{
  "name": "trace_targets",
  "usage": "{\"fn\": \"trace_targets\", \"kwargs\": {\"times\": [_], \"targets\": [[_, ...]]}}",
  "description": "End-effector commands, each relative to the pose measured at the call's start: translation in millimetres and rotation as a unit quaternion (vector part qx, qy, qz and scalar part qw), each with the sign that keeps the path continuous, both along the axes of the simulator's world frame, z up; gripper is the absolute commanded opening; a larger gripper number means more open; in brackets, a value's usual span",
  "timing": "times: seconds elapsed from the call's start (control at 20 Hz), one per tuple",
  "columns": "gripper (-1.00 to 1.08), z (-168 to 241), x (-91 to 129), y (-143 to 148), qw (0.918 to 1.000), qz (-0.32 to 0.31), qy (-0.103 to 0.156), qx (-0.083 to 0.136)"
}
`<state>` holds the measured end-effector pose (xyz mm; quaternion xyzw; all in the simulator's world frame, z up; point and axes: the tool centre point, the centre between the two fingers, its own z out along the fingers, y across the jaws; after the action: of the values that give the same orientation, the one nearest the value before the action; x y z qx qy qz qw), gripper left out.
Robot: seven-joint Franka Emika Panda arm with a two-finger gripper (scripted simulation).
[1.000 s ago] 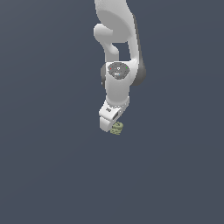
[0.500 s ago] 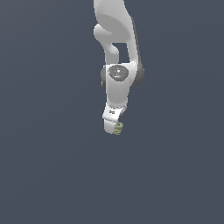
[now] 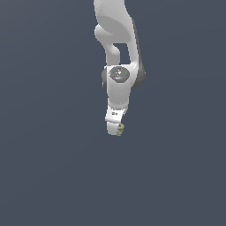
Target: Pick up the object and move it to a goal position.
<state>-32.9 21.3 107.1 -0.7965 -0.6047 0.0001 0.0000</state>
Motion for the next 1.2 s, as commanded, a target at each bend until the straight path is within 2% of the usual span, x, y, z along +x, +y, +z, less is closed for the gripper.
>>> {"fn": "trace_targets", "kwargs": {"times": [0.0, 0.85, 0.9, 1.15], "targets": [[1.00, 0.0, 0.0, 0.0, 1.0000, 0.000, 0.000, 0.000], [1.00, -50.3, -0.4, 0.0, 1.0000, 0.002, 0.000, 0.000], [-1.00, -50.3, -0.4, 0.0, 1.0000, 0.002, 0.000, 0.000], [-1.00, -50.3, -0.4, 0.0, 1.0000, 0.002, 0.000, 0.000]]}}
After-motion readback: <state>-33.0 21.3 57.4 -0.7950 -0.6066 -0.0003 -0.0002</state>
